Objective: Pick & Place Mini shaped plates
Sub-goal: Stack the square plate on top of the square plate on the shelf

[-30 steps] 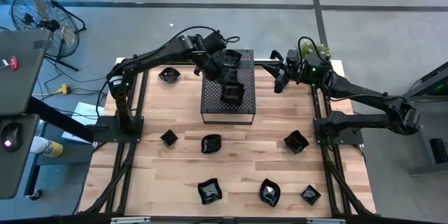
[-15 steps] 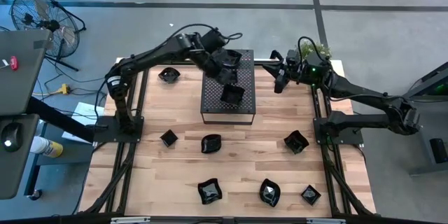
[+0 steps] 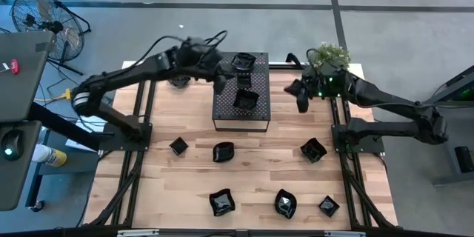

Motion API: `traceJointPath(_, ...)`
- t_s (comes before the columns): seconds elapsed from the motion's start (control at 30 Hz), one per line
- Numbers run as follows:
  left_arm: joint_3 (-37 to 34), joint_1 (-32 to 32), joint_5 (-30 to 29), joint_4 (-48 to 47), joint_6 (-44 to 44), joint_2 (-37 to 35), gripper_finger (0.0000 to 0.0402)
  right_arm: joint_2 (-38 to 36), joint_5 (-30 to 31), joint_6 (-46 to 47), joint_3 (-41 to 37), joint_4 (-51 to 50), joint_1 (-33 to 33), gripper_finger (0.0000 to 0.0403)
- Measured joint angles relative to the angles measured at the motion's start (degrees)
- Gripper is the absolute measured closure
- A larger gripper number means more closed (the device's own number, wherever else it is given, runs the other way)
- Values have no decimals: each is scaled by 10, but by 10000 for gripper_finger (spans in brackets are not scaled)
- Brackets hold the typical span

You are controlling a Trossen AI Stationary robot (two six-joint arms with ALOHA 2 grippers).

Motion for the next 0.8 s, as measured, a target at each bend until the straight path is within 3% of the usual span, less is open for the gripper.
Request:
traceJointPath(0.2, -203, 0, -2, 160, -26, -112, 401, 0, -5, 56, 0, -110, 114, 400)
traceJointPath(0.37, -310, 0, -5, 237, -24, -180, 401, 0, -58, 118, -1, -196, 256, 398)
traceJointPath(0.57, -367, 13, -10, 236, -22, -214, 401, 16, -94, 224, -3, -207, 455, 388)
traceJointPath(0.8, -375, 16, 5, 227, -21, -223, 401, 105, -116, 273, -3, -168, 642, 333)
